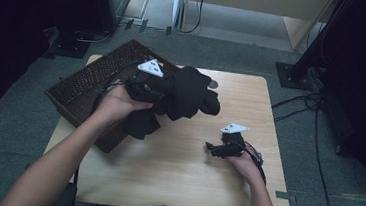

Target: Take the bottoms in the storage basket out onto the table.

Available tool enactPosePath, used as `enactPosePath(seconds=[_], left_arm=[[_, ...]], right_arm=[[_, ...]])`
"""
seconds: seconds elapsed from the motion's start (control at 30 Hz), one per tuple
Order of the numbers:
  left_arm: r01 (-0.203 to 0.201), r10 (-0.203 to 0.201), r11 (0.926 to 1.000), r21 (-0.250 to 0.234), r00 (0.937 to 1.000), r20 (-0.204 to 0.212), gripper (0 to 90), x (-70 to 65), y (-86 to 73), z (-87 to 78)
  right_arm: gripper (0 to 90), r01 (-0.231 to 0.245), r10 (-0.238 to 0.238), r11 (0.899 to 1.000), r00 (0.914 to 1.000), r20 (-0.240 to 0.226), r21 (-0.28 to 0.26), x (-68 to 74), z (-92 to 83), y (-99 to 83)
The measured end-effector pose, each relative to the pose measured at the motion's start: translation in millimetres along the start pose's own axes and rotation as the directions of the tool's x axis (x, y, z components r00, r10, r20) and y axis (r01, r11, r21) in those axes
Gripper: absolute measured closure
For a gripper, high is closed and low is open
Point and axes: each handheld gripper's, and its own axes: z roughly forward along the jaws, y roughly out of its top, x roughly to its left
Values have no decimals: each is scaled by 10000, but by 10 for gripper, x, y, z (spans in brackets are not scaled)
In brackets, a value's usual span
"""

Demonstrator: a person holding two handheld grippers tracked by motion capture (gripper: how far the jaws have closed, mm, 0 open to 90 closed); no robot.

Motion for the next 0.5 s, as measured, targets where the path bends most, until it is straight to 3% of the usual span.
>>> enactPosePath(seconds=[0.1, 0.2, 0.27, 0.5], left_arm=[[216, -218, 9998, 57, 9988, 429, 728, -104, -158, 234], [321, -339, 9989, 331, 9978, 569, 728, -164, -296, 414], [109, -142, 9979, 632, 9986, 516, 727, -221, -380, 529], [163, -277, 9929, 1177, 9951, 953, 724, -353, -614, 840]], right_arm=[[138, -26, 26, 10000, 10000, 51, 23, -19, -23, -19], [138, 22, -22, 10000, 10000, 39, -39, -35, -31, -34], [138, 52, -52, 10000, 10000, 31, -69, -37, -30, -37], [133, 65, -68, 9991, 9999, -74, -417, -37, -18, -70]])
